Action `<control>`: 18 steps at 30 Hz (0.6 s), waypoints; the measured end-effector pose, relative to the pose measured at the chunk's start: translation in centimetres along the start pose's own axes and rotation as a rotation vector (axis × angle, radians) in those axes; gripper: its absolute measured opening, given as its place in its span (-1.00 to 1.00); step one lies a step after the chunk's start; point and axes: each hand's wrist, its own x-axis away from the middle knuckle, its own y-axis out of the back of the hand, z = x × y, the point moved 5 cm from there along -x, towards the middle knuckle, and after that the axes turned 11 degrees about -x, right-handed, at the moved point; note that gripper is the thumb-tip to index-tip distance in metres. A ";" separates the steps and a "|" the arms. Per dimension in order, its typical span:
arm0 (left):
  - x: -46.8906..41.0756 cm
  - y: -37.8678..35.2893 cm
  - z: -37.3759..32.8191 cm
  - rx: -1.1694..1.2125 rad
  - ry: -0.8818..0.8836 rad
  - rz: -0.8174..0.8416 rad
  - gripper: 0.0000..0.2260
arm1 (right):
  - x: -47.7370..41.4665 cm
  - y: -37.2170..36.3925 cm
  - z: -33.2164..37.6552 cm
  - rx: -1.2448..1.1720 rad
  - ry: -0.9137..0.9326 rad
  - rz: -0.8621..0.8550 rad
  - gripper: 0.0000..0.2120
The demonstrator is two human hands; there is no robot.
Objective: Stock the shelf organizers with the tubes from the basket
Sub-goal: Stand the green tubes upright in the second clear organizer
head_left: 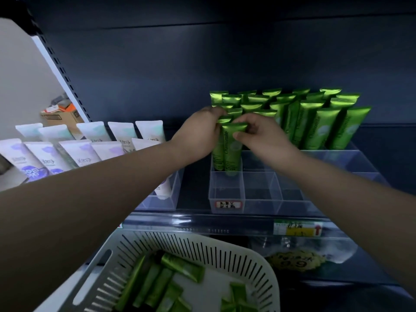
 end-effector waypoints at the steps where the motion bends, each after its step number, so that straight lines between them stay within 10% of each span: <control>1: 0.0 0.1 0.0 -0.004 -0.002 0.001 -0.64 | 0.0 -0.1 0.0 0.008 0.007 0.001 -0.81; 18: 2.9 2.2 -0.6 -0.083 -0.017 0.107 -0.52 | 2.1 -0.5 2.9 0.414 0.019 0.090 -0.38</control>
